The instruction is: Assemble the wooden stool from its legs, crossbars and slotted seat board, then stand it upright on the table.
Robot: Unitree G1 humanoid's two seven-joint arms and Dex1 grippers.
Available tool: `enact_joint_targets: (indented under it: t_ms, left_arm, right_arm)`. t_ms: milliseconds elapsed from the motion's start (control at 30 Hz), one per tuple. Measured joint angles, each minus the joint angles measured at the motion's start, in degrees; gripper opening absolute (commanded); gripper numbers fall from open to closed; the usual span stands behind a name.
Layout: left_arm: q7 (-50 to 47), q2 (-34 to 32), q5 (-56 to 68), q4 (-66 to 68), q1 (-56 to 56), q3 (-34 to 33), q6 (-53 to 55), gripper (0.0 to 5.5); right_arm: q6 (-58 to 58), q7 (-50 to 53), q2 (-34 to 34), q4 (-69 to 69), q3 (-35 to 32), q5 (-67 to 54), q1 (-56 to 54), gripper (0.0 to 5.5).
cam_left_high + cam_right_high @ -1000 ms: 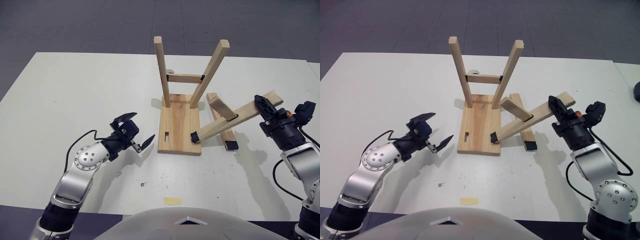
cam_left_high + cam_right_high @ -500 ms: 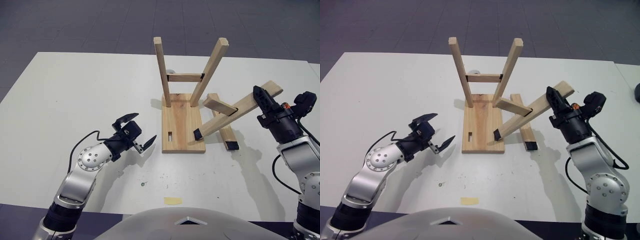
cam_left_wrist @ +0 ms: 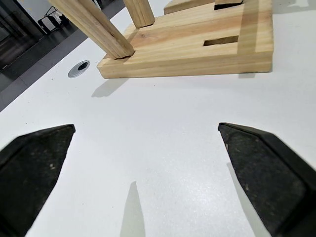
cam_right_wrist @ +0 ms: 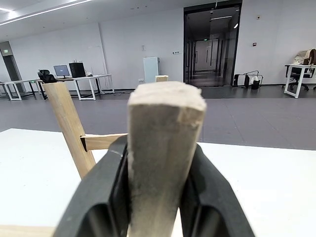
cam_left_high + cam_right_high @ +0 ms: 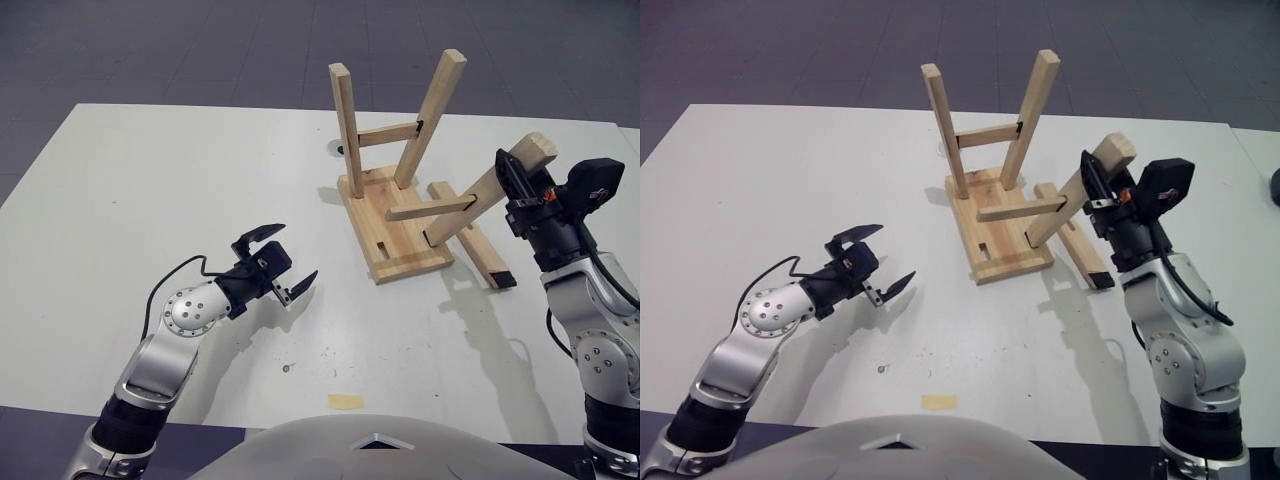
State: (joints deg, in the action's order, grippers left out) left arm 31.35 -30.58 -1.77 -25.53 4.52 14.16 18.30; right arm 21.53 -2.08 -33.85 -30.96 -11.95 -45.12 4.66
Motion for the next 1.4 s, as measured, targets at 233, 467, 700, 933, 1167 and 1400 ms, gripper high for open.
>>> enact_joint_targets:
  t_ms: [233,467,700,933,1167,1400]
  left_arm:
    - [0.5,0.1,-0.5,0.4,0.0,0.0,-0.6,5.40]
    - [0.5,0.5,-0.9,0.7,-0.5,0.8,-0.7,5.40]
    - [0.6,0.5,-1.4,2.3,-1.2,1.4,-1.7,5.40]
    - [0.7,0.7,-3.2,3.4,-2.7,3.1,-2.8,5.40]
    - [2.0,1.1,-2.6,3.2,-4.6,3.0,-2.6,5.40]
    - [2.2,1.0,-2.6,3.3,-4.6,2.9,-2.6,5.40]
  right_arm:
    - [1.6,-1.5,-0.8,0.5,1.5,0.7,-2.1,1.03]
    - [8.0,-0.2,-0.6,0.8,3.5,-2.8,-8.3,1.03]
    - [18.6,3.2,-1.9,0.5,2.7,-10.4,-13.4,1.00]
    - [19.1,4.1,-0.9,0.8,3.6,-9.3,-14.1,1.00]
    - [22.9,6.8,2.8,2.1,2.7,-10.3,-18.1,1.59]
    - [23.2,7.3,5.5,3.2,0.0,-10.8,-22.7,2.71]
